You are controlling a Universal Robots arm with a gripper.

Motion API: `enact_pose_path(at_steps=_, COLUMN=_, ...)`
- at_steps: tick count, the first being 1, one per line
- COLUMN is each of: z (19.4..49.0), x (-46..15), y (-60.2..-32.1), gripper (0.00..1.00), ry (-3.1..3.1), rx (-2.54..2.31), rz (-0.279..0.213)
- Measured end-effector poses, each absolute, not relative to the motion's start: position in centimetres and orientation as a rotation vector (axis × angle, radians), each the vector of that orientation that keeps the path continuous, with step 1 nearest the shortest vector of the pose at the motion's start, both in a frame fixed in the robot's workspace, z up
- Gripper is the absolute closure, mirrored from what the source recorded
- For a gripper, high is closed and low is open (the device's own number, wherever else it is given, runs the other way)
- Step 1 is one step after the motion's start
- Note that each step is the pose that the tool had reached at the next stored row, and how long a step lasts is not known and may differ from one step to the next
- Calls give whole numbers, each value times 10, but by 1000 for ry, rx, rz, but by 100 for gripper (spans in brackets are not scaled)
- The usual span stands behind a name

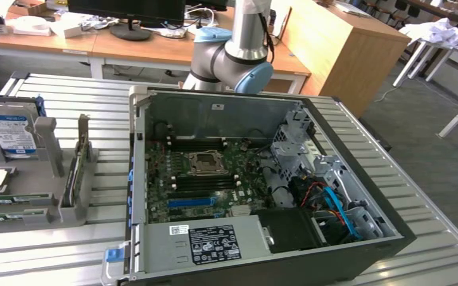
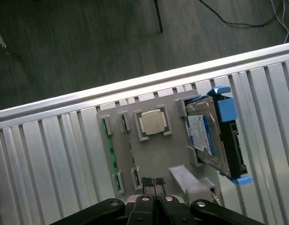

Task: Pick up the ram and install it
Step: 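Pick up the ram and move it above insertion slot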

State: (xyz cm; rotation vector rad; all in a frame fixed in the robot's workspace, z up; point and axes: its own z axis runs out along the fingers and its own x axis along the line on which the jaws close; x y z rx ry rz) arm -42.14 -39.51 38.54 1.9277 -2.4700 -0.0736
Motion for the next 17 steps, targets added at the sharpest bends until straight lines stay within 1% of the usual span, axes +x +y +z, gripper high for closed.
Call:
enact_pose_path(at_steps=5, z=385, x=-421, y=-395, gripper=89, ry=-2385, rx=2029, rz=-73)
enact_pose_path(at_steps=17, z=385, x=-421, y=-395, gripper=89, ry=-2350, rx=2068, rz=-72)
